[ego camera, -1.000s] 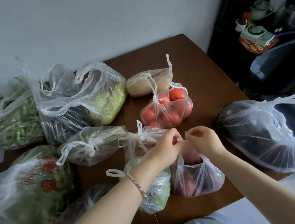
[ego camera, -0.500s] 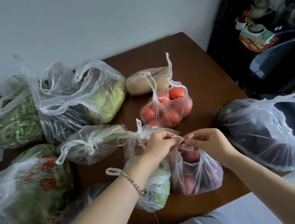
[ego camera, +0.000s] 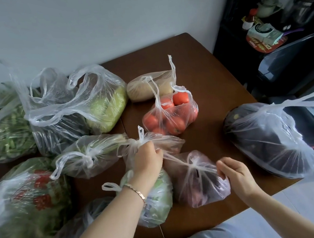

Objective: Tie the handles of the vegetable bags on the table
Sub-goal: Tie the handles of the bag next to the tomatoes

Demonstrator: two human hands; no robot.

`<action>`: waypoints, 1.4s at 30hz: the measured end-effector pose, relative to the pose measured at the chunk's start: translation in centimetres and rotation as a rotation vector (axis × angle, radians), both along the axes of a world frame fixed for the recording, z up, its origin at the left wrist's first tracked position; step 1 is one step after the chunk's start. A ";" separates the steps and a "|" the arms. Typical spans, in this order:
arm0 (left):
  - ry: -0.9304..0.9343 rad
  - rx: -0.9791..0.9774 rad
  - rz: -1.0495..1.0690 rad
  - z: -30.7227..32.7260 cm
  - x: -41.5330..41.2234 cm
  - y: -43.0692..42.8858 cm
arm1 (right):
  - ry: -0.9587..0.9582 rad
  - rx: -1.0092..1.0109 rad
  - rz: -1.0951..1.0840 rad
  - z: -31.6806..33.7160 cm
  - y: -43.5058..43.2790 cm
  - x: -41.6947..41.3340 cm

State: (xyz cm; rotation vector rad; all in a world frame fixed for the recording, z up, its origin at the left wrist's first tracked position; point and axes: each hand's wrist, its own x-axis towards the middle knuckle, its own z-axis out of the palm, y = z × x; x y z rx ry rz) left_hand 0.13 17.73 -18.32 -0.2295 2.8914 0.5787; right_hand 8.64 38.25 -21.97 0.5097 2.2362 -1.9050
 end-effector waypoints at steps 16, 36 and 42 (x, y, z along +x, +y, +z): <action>-0.358 1.019 0.113 0.0 0.9 3.2 | -0.042 -0.394 -0.156 1.9 -3.1 -4.7; -0.600 0.684 -0.406 -2.7 2.5 2.8 | -0.242 -0.317 -0.180 2.1 0.6 -5.8; -0.652 0.714 -0.346 -2.3 1.7 2.6 | -0.187 -0.446 -0.107 2.2 -2.1 -6.4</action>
